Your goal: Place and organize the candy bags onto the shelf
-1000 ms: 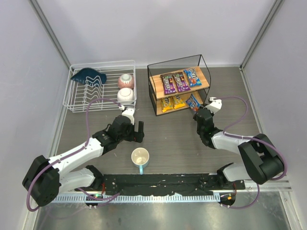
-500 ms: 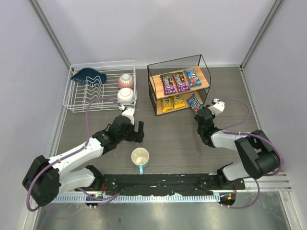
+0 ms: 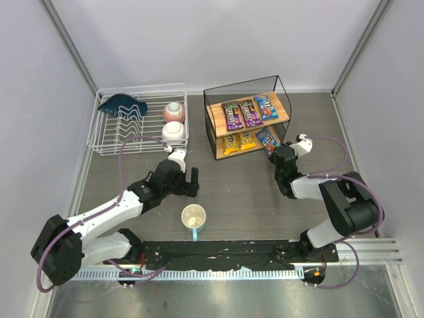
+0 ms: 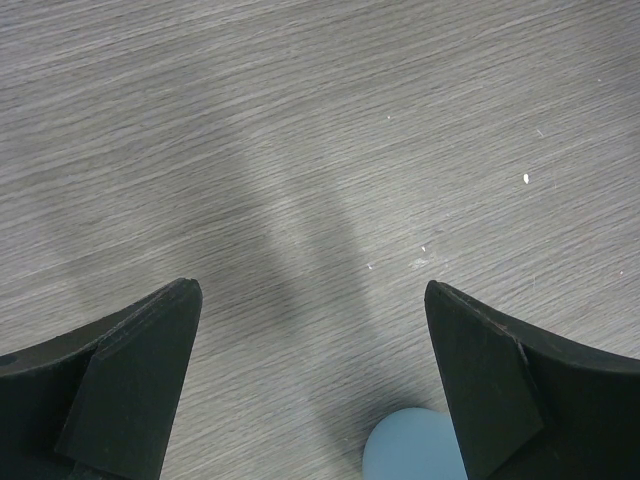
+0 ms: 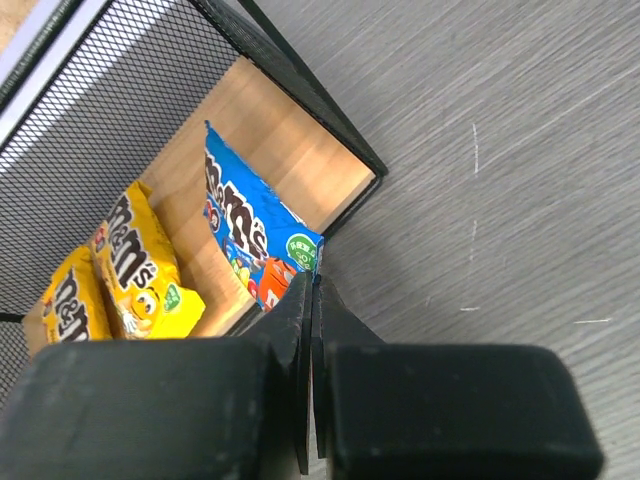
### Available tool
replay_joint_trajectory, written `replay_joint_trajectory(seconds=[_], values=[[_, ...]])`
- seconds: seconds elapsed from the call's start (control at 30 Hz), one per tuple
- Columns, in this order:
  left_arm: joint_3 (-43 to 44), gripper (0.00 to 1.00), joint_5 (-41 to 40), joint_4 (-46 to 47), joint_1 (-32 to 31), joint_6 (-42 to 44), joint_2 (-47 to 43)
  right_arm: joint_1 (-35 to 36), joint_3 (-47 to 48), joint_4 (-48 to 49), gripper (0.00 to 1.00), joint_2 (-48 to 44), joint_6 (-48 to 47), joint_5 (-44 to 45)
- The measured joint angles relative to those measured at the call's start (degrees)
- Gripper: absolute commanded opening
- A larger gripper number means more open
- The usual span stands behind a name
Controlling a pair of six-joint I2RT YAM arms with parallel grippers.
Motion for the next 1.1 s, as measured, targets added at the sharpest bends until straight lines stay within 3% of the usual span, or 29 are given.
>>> replay_joint_trajectory(seconds=[1.1], values=[[0.0,1.0,-0.4,0.0,0.0,0.0,-2.7,-0.4,9.7,5.0,0.01,13.6,7.1,-2.7]])
